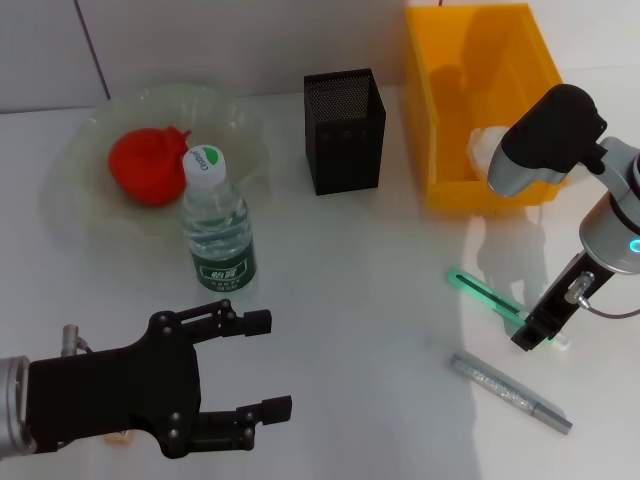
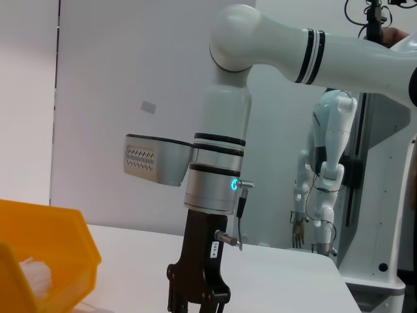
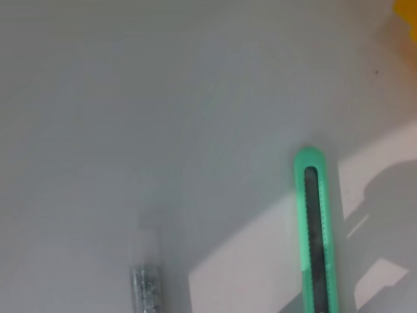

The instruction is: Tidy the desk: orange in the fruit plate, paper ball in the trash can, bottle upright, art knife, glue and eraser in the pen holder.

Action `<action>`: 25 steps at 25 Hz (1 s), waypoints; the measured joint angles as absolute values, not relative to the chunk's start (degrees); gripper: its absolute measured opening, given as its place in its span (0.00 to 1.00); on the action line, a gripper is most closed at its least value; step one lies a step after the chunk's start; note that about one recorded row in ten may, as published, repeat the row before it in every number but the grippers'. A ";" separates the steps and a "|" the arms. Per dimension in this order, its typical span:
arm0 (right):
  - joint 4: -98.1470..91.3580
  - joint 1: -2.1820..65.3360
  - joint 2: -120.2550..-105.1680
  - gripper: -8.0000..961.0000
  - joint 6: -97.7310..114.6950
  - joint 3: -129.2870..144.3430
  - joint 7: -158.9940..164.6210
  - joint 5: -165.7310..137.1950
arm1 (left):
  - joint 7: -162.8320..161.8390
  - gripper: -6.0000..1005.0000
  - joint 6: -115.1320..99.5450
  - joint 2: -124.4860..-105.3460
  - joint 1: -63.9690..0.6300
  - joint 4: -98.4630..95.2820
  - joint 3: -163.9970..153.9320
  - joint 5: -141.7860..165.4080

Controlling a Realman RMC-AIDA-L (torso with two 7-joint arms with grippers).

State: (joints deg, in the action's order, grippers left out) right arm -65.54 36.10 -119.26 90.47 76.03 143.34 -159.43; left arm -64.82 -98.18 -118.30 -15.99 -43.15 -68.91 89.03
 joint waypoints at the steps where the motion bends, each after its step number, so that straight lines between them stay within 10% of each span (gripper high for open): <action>1: -65.53 36.07 -119.26 0.39 90.45 76.07 143.34 -159.43 | -64.82 0.81 -98.18 -118.30 -15.99 -43.15 -68.91 89.03; 25: -69.44 35.28 -119.01 0.19 95.49 70.39 142.74 -153.62 | -64.95 0.81 -99.34 -118.23 -15.95 -43.19 -68.91 89.03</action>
